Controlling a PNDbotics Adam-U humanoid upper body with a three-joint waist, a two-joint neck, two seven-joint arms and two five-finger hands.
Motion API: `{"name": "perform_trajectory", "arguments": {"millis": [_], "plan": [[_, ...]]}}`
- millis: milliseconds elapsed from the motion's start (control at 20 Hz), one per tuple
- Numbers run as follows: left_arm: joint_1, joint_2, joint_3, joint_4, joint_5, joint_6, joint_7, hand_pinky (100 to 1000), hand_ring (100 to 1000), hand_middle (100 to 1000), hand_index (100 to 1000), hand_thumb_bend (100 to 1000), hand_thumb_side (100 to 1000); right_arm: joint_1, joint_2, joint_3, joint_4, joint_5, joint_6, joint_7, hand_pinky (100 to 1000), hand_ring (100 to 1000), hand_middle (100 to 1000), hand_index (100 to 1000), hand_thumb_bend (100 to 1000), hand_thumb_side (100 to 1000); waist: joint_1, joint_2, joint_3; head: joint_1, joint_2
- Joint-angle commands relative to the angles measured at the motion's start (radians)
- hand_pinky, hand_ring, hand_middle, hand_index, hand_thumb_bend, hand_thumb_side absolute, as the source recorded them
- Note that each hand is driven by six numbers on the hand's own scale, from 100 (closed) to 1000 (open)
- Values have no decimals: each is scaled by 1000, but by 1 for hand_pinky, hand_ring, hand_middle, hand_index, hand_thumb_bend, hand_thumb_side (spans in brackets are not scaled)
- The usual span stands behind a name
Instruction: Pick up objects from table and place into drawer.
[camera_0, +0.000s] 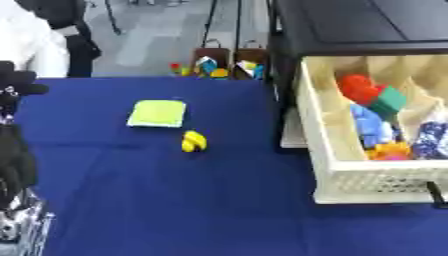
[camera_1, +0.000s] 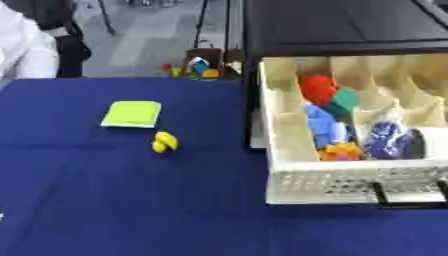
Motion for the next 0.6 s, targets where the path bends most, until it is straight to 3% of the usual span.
{"name": "perform_trajectory", "arguments": {"millis": [50, 300, 600], "plan": [[-7, 5, 8, -15, -1, 2, -3, 567, 633, 637, 801, 476, 1000, -10, -17, -3, -10, -11, -15, -7, 563, 631, 574, 730, 100, 1000, -1, -17, 3, 1, -1], [4, 48, 12, -15, -10, 8, -1, 569, 648, 680, 825, 502, 1000, -9, -20, -2, -10, -13, -16, -5, 563, 630, 574, 730, 100, 1000, 0, -18, 4, 1, 14], [51, 275, 36, -15, -100, 101, 27, 587, 701, 740, 890, 572, 1000, -2, -31, 6, -10, -17, -18, 3, 563, 630, 574, 730, 100, 1000, 15, -29, -1, 6, 38]]}}
